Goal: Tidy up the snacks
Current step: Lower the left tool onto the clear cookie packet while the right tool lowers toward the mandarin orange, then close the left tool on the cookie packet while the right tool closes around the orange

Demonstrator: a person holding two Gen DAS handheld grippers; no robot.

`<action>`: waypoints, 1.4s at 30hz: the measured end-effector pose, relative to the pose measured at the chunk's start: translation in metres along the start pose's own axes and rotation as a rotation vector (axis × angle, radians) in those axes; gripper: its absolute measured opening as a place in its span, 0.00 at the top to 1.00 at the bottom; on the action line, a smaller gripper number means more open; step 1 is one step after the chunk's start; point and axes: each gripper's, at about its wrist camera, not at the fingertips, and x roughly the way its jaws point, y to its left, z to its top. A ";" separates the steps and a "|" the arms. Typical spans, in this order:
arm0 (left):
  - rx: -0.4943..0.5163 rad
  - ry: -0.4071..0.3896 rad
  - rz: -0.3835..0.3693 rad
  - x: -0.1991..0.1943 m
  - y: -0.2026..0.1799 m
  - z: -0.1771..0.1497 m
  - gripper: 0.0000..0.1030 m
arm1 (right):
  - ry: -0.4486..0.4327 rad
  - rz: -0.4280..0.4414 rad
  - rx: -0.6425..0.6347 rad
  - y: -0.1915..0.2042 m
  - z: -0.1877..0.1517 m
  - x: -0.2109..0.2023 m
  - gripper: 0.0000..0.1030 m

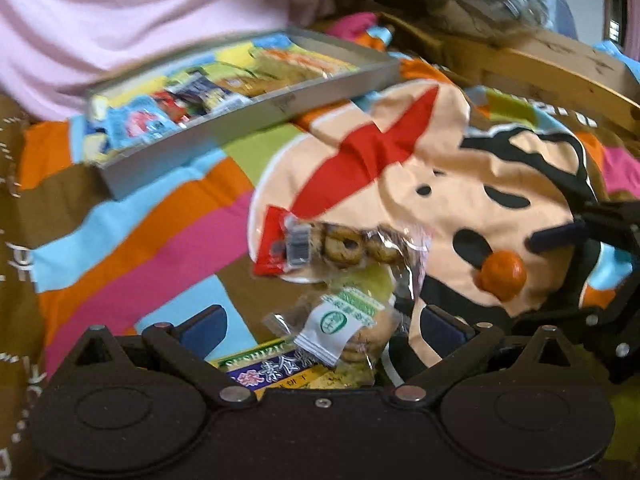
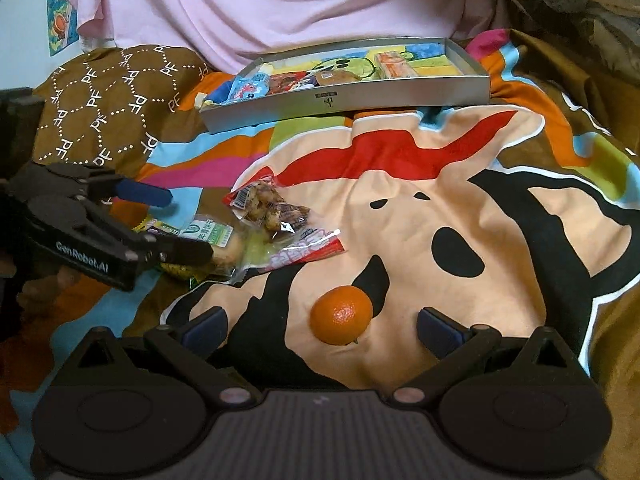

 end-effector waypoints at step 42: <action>-0.032 0.037 -0.087 0.016 -0.006 -0.006 0.40 | 0.026 0.061 0.066 0.002 0.005 0.028 0.60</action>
